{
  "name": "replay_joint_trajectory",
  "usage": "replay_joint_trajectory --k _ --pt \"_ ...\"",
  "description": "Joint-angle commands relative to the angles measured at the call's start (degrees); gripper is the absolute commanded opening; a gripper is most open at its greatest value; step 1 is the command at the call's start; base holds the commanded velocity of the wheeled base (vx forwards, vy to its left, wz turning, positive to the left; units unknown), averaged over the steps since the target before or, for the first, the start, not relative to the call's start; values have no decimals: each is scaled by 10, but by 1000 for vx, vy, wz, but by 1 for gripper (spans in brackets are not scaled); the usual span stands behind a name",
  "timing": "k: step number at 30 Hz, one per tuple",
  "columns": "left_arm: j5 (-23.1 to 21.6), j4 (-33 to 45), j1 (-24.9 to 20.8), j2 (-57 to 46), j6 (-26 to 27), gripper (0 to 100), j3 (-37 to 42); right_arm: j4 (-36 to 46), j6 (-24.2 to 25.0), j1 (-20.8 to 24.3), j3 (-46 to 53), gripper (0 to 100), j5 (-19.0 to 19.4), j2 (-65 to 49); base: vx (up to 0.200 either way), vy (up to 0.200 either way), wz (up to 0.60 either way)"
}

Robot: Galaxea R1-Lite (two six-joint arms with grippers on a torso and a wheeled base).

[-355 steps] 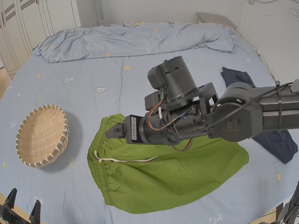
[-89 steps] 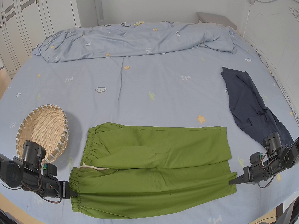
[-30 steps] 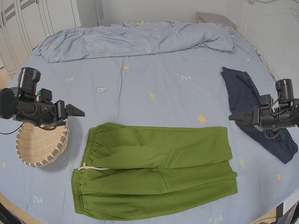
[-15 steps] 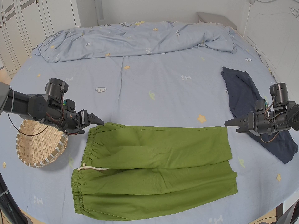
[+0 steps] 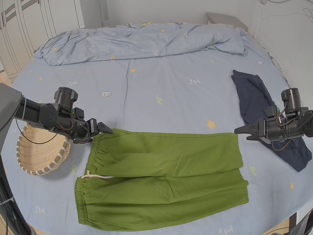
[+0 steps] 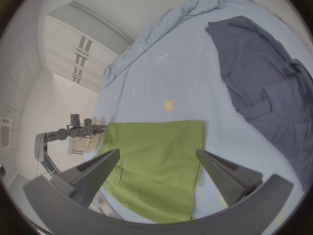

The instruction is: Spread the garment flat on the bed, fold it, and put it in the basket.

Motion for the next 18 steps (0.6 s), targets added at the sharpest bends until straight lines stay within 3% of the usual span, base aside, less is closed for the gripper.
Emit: replay_joint_trajectory --k 1,2,18 --pt "0 0 0 6 0 100 -2 0 0 0 0 100 -1 4 0 0 0" --pt "0 0 0 6 0 0 -2 0 0 0 0 100 -1 4 0 0 0" --pt "0 2 2 -58 -4 0 9 0 0 -6 -5 100 -1 10 0 0 0"
